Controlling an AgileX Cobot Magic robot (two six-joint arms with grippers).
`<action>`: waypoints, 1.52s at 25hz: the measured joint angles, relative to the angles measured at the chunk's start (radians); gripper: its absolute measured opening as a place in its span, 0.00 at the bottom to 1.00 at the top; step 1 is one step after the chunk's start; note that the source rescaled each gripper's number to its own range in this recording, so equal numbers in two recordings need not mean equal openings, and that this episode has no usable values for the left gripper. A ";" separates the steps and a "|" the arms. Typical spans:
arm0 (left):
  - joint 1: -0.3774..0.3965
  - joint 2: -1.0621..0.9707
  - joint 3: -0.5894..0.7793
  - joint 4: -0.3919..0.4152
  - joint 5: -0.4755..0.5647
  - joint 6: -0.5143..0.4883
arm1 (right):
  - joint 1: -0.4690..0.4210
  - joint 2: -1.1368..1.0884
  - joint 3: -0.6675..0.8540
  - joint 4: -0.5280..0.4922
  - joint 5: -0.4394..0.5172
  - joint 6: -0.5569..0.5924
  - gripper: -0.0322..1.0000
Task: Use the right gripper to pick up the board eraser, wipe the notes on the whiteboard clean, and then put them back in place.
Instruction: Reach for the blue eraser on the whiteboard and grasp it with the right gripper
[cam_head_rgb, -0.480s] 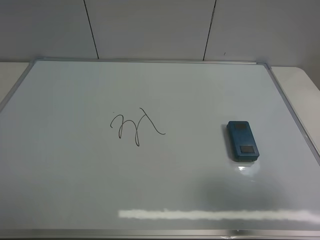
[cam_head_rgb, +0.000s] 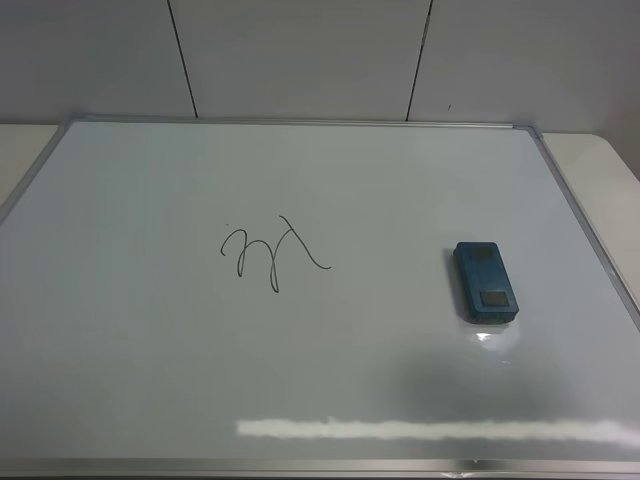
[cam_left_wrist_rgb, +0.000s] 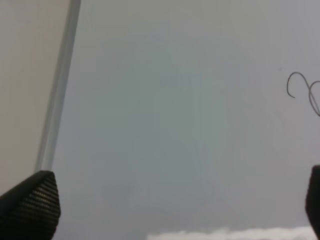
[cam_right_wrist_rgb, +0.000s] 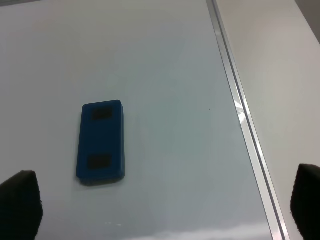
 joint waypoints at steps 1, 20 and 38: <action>0.000 0.000 0.000 0.000 0.000 0.000 | 0.000 0.000 0.000 0.000 0.000 0.000 1.00; 0.000 0.000 0.000 0.000 0.000 0.000 | 0.005 0.000 0.000 0.025 0.000 0.000 1.00; 0.000 0.000 0.000 0.000 0.000 0.000 | 0.035 0.069 0.000 0.055 -0.015 -0.005 1.00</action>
